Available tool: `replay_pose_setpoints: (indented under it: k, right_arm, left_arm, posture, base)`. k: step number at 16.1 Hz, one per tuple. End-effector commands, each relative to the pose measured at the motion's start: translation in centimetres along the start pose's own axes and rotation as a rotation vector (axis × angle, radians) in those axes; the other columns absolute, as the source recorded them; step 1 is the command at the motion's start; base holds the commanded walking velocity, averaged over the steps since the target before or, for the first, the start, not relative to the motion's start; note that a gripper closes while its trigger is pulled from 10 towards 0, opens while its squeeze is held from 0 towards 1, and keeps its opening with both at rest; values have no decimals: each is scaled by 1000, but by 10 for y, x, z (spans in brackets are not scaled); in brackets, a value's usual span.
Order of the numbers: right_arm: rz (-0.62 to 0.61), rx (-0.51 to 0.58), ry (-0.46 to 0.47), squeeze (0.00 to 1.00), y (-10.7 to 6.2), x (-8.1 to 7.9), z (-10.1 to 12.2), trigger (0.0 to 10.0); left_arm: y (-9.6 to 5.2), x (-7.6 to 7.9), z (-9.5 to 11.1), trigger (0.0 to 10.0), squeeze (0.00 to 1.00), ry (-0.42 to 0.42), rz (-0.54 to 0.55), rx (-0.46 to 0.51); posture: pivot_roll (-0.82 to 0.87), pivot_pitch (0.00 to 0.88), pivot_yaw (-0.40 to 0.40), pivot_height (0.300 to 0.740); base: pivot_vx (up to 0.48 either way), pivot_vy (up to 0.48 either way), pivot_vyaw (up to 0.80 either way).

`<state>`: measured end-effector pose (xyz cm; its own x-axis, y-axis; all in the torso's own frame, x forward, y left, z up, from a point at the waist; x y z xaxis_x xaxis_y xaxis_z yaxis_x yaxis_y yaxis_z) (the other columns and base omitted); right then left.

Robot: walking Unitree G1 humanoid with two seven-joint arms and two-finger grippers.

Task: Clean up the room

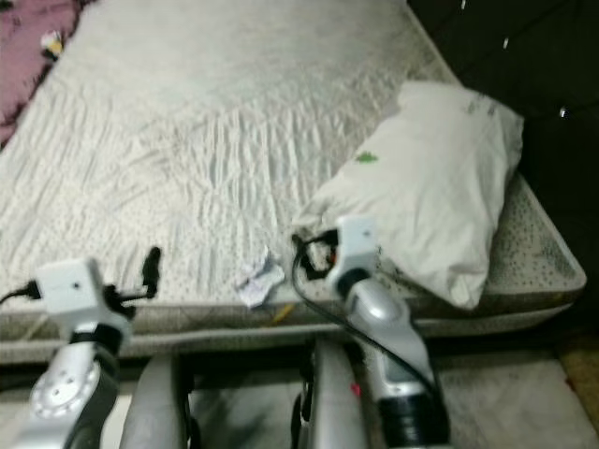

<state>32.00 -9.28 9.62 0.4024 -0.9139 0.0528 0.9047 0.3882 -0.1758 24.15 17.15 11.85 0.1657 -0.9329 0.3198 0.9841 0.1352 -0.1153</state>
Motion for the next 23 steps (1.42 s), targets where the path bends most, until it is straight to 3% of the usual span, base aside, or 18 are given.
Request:
replay_pose_setpoints:
  k: [1, 3, 8, 12, 18, 23]
  right_arm:
    - [42, 7, 21, 0, -1, -7, 2, 10000]
    - [81, -20, 34, 0, 1, -14, -1, 10000]
    - [235, -11, -22, 0, 18, -38, 1, 10000]
    - [278, -2, -40, 0, 34, -52, 2, 10000]
    - [239, 27, -42, 0, 52, -58, -2, 10000]
    - [82, 86, -92, 0, 67, -42, 10, 10000]
  left_arm:
    - [-3, 1, 1, 10000, 0, -8, -4, -13]
    - [-4, 2, 3, 10000, 0, -4, -4, -22]
    - [-10, -1, 4, 10000, 0, 9, 21, -33]
    - [-12, -3, 4, 10000, 0, 14, 30, -43]
    - [-10, -1, 6, 10000, 0, 31, 22, -47]
    - [-8, 3, 6, 10000, 0, 33, 9, -49]
  posture:
    - [85, 187, -67, 568]
    - [93, 194, -67, 543]
    - [137, 191, -78, 543]
    - [171, 186, -85, 543]
    - [193, 172, -81, 533]
    - [191, 178, -77, 513]
  base:
    - [0, 0, 0]
    - [0, 0, 0]
    - [0, 0, 0]
    - [0, 0, 795]
    - [0, 0, 0]
    - [0, 0, 0]
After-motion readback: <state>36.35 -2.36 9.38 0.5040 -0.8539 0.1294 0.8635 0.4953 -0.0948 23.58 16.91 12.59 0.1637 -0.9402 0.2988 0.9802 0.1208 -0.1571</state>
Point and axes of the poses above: a point about 5 cm out from each wrist's last joint towards the gripper, its own y axis pointing out of the wrist towards the gripper, its own z axis along the axis of the wrist's last joint, x = y × z, the point moved 4 cm from there along y, pointing out of the wrist towards the gripper, and after that the axes turned 13 degrees about -y, right-handed, at the moved point
